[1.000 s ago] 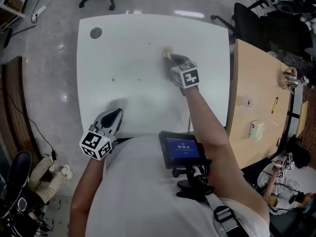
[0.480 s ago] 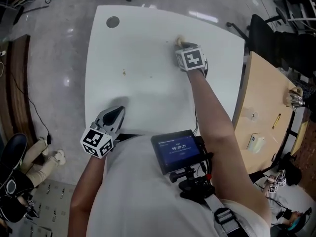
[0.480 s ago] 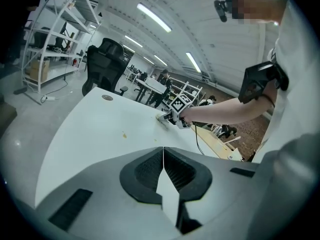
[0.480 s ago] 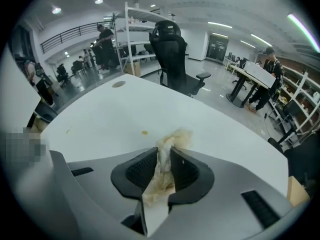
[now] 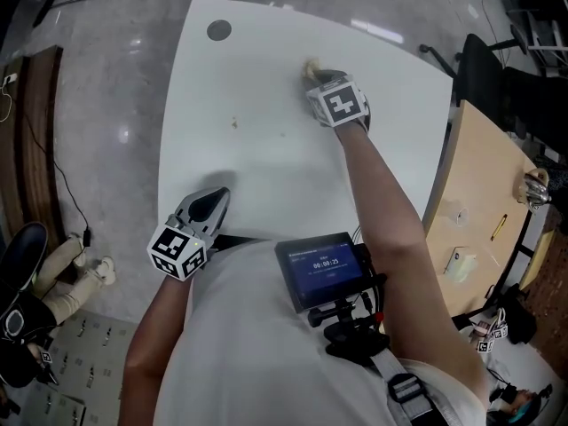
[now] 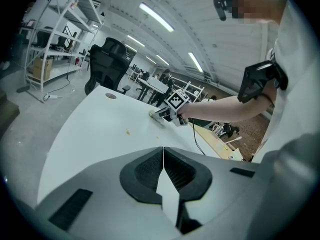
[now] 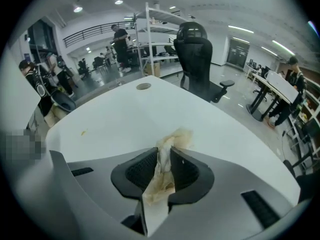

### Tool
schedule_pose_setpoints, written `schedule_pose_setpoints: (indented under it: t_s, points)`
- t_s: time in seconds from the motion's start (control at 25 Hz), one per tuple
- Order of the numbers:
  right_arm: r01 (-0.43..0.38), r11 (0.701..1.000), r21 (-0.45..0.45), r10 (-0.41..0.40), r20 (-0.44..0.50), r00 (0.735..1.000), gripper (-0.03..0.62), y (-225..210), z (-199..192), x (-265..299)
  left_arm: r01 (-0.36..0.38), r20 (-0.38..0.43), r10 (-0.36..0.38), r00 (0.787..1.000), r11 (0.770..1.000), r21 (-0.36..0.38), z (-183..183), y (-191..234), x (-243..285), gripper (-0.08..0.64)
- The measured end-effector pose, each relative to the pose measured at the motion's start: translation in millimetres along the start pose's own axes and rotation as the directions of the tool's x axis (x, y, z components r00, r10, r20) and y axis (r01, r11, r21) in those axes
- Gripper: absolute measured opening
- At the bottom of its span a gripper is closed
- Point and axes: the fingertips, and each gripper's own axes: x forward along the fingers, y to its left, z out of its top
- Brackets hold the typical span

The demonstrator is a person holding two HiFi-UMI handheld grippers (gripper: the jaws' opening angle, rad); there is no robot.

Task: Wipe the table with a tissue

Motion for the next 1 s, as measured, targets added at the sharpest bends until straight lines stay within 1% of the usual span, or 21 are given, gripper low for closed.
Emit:
schedule_pose_setpoints:
  t_s: [0.08,0.12,0.2,0.28,0.36,0.4,0.44,0.48,0.52,0.6,0.68,0.72,0.8,0.88,1.0]
  points:
    - [-0.069,0.995,-0.07,0.069,-0.01,0.998,0.078,22.0,5.9,2.6,0.003,-0.002,-0.003,1.0,1.0,0.003,2.0,0.9,-0.1,0.008]
    - [-0.121,0.988,-0.097,0.119,-0.021,0.993,0.078,34.6,5.4,3.2,0.005,-0.004,-0.005,1.0,1.0,0.005,2.8,0.6,0.2,0.008]
    - [-0.231,0.964,-0.134,0.228,-0.038,0.973,0.078,59.7,0.1,2.1,0.011,-0.009,-0.011,1.0,1.0,0.012,3.9,-1.5,2.1,0.008]
    - [-0.315,0.935,-0.165,0.31,-0.054,0.949,0.078,78.9,-6.7,-2.4,0.018,-0.015,-0.018,1.0,1.0,0.02,5.2,-3.6,4.3,0.008]
    - [-0.383,0.905,-0.185,0.373,-0.085,0.924,0.078,92.5,-16.4,-7.5,0.025,-0.022,-0.025,0.999,0.999,0.027,7.5,-3.6,5.5,0.008]
    - [-0.404,0.896,-0.186,0.393,-0.093,0.915,0.08,96.0,-20.3,-10.7,0.028,-0.027,-0.027,0.999,0.999,0.03,8.3,-3.6,6.1,0.008]
    - [-0.406,0.896,-0.179,0.398,-0.081,0.914,0.078,95.5,-21.8,-14.5,0.031,-0.032,-0.03,0.999,0.999,0.034,8.6,-4.1,7.0,0.008]
    - [-0.384,0.909,-0.162,0.382,-0.045,0.923,0.08,89.7,-20.0,-18.2,0.033,-0.037,-0.032,0.999,0.999,0.038,8.7,-4.6,8.2,0.008]
    - [-0.34,0.931,-0.134,0.344,0.008,0.939,0.08,78.2,-15.7,-21.3,0.035,-0.042,-0.033,0.999,0.998,0.042,8.7,-4.8,9.7,0.008]
    - [-0.216,0.975,-0.059,0.221,0.094,0.971,0.08,43.0,-7.7,-24.5,0.037,-0.051,-0.035,0.998,0.998,0.051,9.5,-4.6,13.0,0.008]
    - [-0.104,0.995,0.008,0.103,0.102,0.99,0.08,4.7,-10.3,-22.2,0.037,-0.055,-0.034,0.998,0.998,0.057,11.9,-6.1,15.7,0.008]
    - [-0.061,0.997,0.038,0.057,0.085,0.995,0.08,-11.8,-14.9,-19.5,0.036,-0.055,-0.033,0.998,0.998,0.059,13.2,-7.5,16.5,0.008]
    - [0.003,0.996,0.093,-0.008,0.05,0.999,0.08,-34.6,-23.0,-13.5,0.03,-0.053,-0.027,0.998,0.998,0.06,13.9,-10.6,16.1,0.008]
    - [0.039,0.99,0.133,-0.044,0.037,0.998,0.08,-43.7,-23.8,-9.0,0.021,-0.053,-0.018,0.998,0.998,0.059,12.1,-14.1,13.9,0.008]
    - [0.071,0.988,0.138,-0.075,0.027,0.997,0.08,-45.3,-15.0,-6.0,0.002,-0.054,0.0,0.999,0.999,0.049,6.9,-17.8,11.9,0.008]
